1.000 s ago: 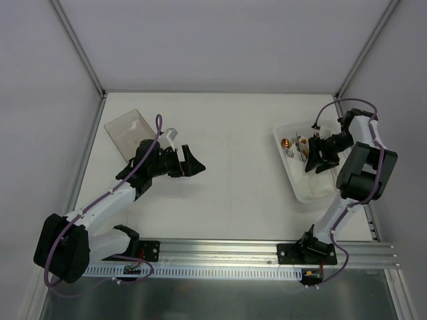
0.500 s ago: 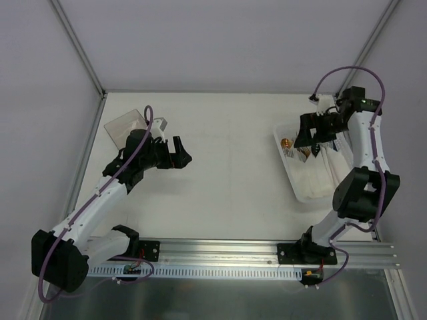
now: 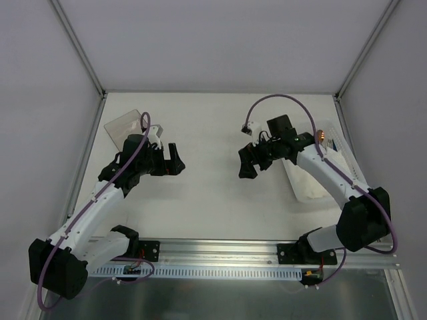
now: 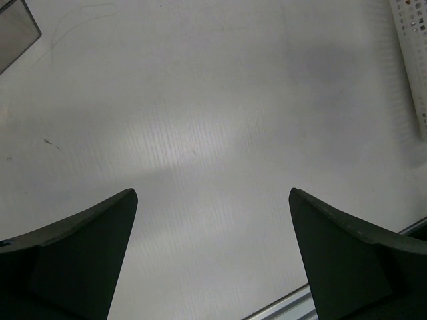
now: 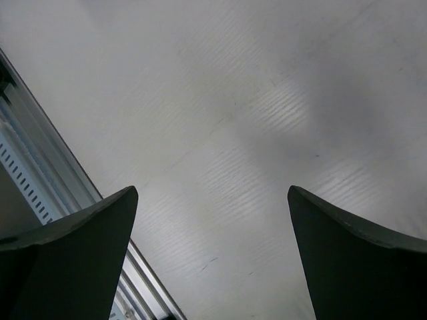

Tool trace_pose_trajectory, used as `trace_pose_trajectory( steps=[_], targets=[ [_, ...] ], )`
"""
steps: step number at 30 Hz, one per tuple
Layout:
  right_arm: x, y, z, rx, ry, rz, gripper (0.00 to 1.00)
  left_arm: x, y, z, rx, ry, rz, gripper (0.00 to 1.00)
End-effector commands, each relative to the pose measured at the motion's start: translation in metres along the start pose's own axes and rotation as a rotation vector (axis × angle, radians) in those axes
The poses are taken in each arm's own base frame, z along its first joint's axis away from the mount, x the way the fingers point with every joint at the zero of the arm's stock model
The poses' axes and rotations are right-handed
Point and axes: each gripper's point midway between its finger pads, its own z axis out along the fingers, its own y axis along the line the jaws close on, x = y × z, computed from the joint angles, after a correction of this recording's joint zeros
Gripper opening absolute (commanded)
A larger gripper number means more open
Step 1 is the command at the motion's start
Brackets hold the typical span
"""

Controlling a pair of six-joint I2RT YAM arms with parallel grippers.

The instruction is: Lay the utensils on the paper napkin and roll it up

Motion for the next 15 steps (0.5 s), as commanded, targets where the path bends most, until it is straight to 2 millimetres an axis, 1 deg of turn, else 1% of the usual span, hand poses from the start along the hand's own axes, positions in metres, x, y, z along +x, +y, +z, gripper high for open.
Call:
trace_pose_trajectory(
  steps=[1, 3, 4, 6, 8, 15],
  targets=[
    [0.006, 0.007, 0.015, 0.035, -0.035, -0.033, 0.99, 0.016, 0.011, -0.001, -0.038, 0.038, -0.032, 0.99],
    [0.014, 0.010, 0.022, 0.048, -0.029, -0.048, 0.99, 0.017, 0.013, -0.002, -0.049, 0.028, -0.049, 0.99],
    [0.022, 0.014, 0.027, 0.042, -0.017, -0.054, 0.99, 0.018, 0.015, -0.003, -0.058, 0.025, -0.050, 0.99],
    [0.021, 0.016, 0.026, 0.047, -0.021, -0.062, 0.99, 0.019, 0.014, -0.003, -0.049, 0.028, -0.055, 0.99],
    [0.017, 0.015, 0.023, 0.062, -0.032, -0.071, 0.99, 0.022, 0.014, -0.004, -0.052, 0.029, -0.062, 0.99],
    [0.012, 0.017, 0.017, 0.072, -0.059, -0.081, 0.99, 0.017, 0.014, -0.007, -0.052, 0.008, -0.041, 0.99]
  ],
)
